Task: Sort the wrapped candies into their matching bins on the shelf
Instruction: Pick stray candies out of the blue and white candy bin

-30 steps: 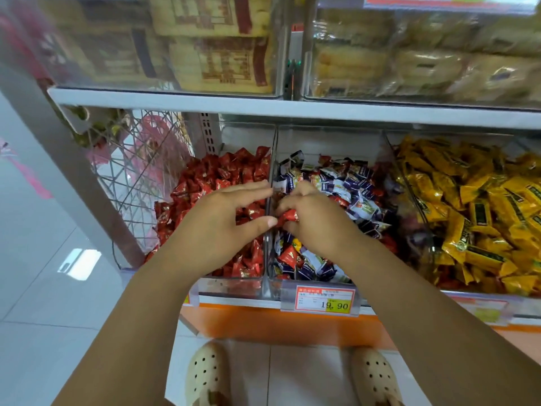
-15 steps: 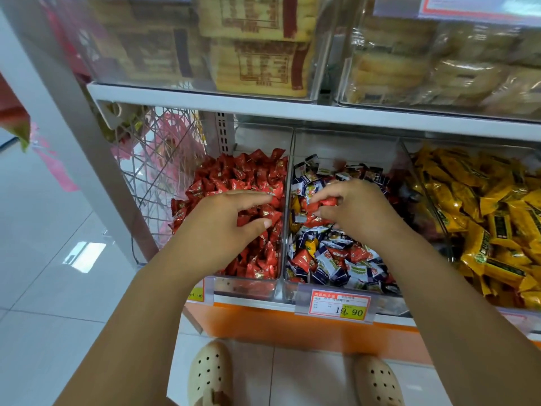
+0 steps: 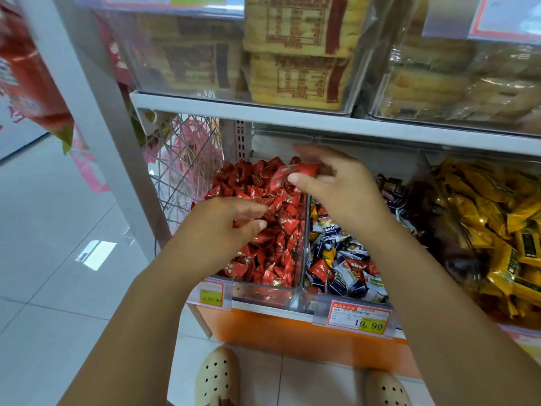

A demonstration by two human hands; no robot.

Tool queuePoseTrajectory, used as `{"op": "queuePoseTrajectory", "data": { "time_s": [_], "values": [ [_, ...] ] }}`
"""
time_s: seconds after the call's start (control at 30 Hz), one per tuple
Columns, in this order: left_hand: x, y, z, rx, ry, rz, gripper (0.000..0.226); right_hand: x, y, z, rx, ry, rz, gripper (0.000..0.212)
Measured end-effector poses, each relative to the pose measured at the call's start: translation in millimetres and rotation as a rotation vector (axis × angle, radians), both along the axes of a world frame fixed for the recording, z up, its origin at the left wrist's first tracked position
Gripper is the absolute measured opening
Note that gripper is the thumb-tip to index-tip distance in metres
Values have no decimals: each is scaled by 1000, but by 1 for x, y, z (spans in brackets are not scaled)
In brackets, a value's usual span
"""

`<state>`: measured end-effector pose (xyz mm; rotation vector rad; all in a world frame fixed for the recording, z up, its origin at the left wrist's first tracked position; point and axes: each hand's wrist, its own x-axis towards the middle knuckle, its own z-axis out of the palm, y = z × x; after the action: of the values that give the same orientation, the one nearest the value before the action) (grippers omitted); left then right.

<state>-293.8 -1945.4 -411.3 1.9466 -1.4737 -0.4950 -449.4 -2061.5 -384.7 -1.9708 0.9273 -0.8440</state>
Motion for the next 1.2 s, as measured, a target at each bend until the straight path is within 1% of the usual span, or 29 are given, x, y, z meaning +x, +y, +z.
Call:
{"op": "queuePoseTrajectory", "data": {
  "time_s": [0.03, 0.07, 0.1, 0.13, 0.2, 0.23, 0.27, 0.33, 0.4, 0.47, 0.53, 0.6, 0.7, 0.77, 0.87, 0.93, 1.0, 1.03, 1.1, 1.13, 1.2],
  "values": [
    [-1, 0, 1, -1, 27, 0, 26, -2, -2, 0, 2, 55, 2, 37],
    [-2, -1, 1, -2, 47, -3, 25, -7, -4, 3, -13, 93, -37, 34],
    [-3, -2, 2, -3, 56, -8, 24, -15, -8, 7, -10, 114, -84, 26],
    [-6, -3, 2, -8, 56, -14, 24, -24, -12, 9, 44, 141, -103, 20],
    [-13, -5, 2, -23, 55, -29, 25, -39, -12, 10, 199, 311, -21, 17],
    [-17, -6, 3, -26, 48, -41, 27, -45, -9, 5, 225, 426, 42, 16],
    [-21, -7, 4, -26, 30, -59, 29, -48, -5, -2, 203, 538, 93, 17],
    [-29, -9, 4, -28, -17, -109, 38, -51, 3, -19, 90, 737, 155, 23],
    [-36, -12, 3, -14, -46, -163, 47, -51, 8, -34, 27, 839, 150, 38],
    [-41, -15, 0, 13, -65, -211, 52, -51, 9, -47, -37, 844, 131, 51],
    [-43, -16, -1, 35, -82, -227, 55, -51, 8, -56, -98, 835, 118, 55],
    [-42, -17, -1, 42, -78, -231, 56, -55, 5, -58, -93, 784, 94, 47],
    [-40, -17, 0, 50, -44, -234, 56, -62, -1, -48, 25, 647, 74, 35],
    [-40, -17, 0, 45, -21, -234, 56, -66, -3, -36, 46, 562, 72, 34],
    [-39, -18, 2, 52, -7, -233, 56, -62, -7, -22, 4, 385, 42, 35],
    [-39, -19, 2, 53, 17, -219, 56, -51, -12, -24, -36, 339, 12, 36],
    [-39, -19, 2, 44, 37, -208, 56, -39, -16, -36, -103, 396, 8, 43],
    [-39, -19, 2, 40, 40, -206, 56, -33, -18, -45, -143, 482, 30, 47],
    [-38, -19, 1, 34, 48, -209, 56, -29, -23, -60, -226, 682, 80, 51],
    [-38, -19, 1, 32, 53, -209, 56, -29, -25, -64, -249, 735, 104, 51],
    [-37, -20, 0, 31, 59, -204, 56, -30, -26, -66, -236, 760, 142, 58]
  ]
}}
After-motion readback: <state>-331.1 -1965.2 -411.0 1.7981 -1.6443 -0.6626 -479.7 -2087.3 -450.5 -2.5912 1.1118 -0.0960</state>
